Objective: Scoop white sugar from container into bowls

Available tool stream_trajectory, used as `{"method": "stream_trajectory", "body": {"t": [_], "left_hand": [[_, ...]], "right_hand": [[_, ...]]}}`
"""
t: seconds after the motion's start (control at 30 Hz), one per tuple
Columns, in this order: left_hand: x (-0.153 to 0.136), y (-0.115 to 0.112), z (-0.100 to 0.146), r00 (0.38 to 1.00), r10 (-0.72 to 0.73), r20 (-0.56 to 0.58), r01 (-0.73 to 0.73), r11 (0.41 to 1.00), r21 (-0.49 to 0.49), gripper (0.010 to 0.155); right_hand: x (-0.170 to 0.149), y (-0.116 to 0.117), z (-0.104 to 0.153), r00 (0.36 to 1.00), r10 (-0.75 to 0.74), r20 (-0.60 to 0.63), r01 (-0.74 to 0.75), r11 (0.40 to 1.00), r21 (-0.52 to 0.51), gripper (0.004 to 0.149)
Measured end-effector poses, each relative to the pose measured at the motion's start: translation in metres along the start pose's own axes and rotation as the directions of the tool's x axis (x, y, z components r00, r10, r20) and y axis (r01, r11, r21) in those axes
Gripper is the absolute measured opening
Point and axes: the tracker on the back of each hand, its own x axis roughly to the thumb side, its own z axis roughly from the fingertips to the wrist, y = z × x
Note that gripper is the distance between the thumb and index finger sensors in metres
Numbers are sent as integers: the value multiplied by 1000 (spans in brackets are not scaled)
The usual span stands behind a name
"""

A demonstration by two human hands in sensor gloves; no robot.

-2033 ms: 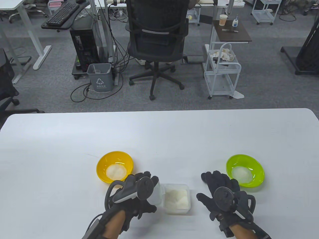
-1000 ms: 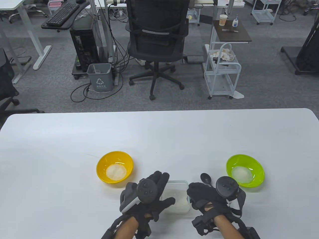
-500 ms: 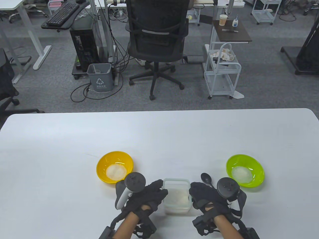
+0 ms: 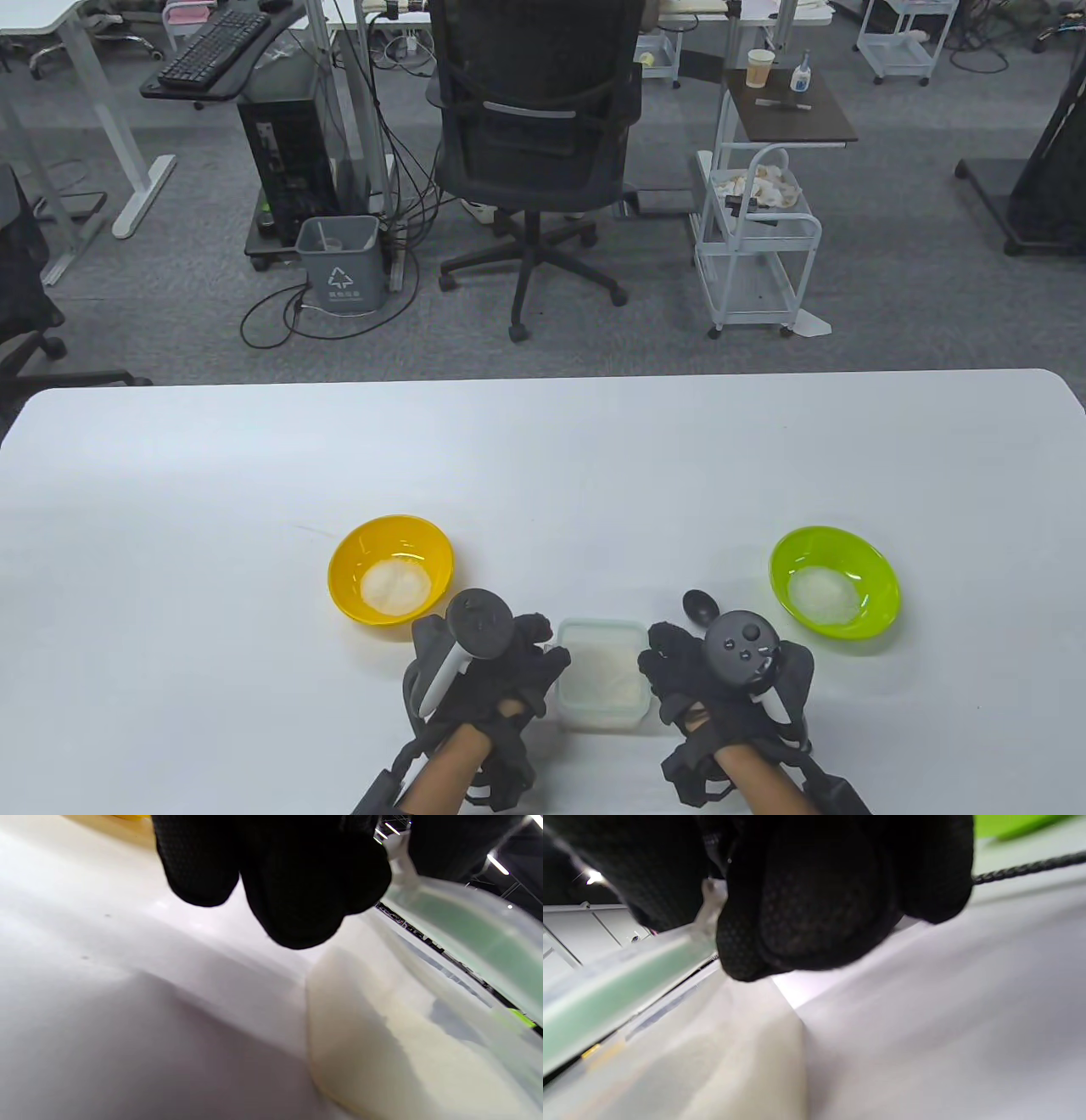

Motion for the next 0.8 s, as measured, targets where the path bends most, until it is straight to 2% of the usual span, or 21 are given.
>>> {"method": "stream_trajectory", "body": {"t": [0.1, 0.4, 0.47, 0.57, 0.67, 0.73, 0.8], "left_hand": [[-1, -4, 0, 1000, -9, -2, 9, 1000, -19, 66], [2, -6, 3, 999, -43, 3, 43, 999, 5, 62], [6, -7, 6, 997, -80, 9, 79, 996, 33, 59], [15, -7, 13, 973, -228, 26, 222, 965, 140, 57], [23, -10, 18, 922, -386, 35, 368, 901, 232, 56], [26, -12, 19, 906, -420, 41, 400, 885, 240, 57], [26, -16, 17, 919, -392, 43, 378, 905, 194, 57]], "right_hand": [[4, 0, 0, 997, 78, 29, -78, 997, -26, 50], [5, 3, 2, 995, 102, 20, -102, 995, -15, 48], [7, 2, 5, 988, 154, 27, -153, 988, -33, 48], [14, 1, 9, 957, 283, 56, -277, 956, -98, 50], [22, 9, 15, 916, 394, 79, -383, 915, -124, 50], [22, 10, 14, 925, 373, 72, -366, 925, -98, 50], [19, 12, 10, 961, 276, 32, -276, 961, -14, 51]]}}
